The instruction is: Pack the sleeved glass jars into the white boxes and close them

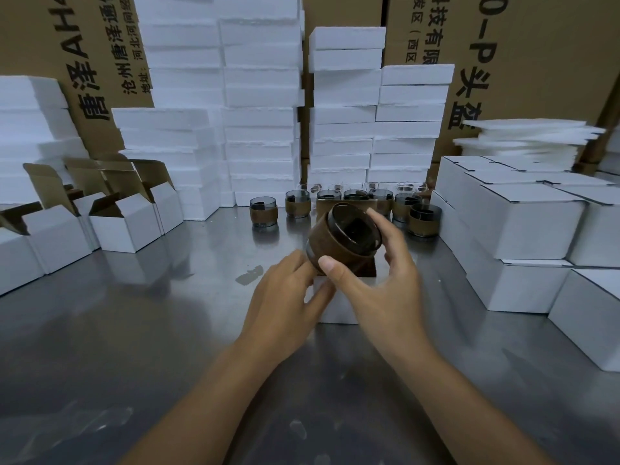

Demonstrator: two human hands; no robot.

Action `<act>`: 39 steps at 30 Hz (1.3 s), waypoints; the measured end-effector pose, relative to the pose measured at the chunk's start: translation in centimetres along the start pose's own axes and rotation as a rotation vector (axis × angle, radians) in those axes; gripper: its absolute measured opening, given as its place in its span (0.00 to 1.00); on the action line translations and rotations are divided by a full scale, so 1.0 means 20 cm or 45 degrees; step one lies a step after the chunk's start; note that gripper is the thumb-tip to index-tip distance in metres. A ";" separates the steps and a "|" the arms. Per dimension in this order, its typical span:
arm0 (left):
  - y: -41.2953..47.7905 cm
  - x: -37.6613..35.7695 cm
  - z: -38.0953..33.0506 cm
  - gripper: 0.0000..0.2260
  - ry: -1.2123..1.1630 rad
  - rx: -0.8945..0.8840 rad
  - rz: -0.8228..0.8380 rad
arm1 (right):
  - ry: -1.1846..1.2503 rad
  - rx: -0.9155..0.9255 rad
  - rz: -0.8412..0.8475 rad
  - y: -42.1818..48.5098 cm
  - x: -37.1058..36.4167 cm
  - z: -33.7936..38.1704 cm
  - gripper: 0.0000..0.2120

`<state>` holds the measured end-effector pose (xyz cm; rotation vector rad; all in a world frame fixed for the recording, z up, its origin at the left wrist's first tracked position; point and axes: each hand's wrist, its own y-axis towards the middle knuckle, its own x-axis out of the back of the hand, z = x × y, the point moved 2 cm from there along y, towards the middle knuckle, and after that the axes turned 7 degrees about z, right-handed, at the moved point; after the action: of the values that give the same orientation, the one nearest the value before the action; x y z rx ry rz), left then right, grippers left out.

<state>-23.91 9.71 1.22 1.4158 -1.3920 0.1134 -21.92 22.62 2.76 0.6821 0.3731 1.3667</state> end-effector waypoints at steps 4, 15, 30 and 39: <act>0.00 0.01 -0.03 0.06 0.054 -0.106 -0.029 | 0.044 -0.026 -0.059 0.01 0.01 -0.01 0.31; 0.00 0.01 -0.03 0.07 0.032 -0.185 -0.093 | -0.192 0.072 -0.129 0.01 0.02 0.00 0.23; 0.00 0.00 -0.01 0.06 -0.002 -0.184 -0.128 | -0.714 -0.011 0.113 0.01 0.01 -0.01 0.08; 0.01 0.00 -0.01 0.08 -0.006 -0.199 -0.060 | -0.994 -0.043 0.275 0.02 0.02 -0.06 0.16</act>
<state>-23.81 9.91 1.44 1.3181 -1.3409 -0.0291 -22.77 23.21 2.17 1.1836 -0.3544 1.1925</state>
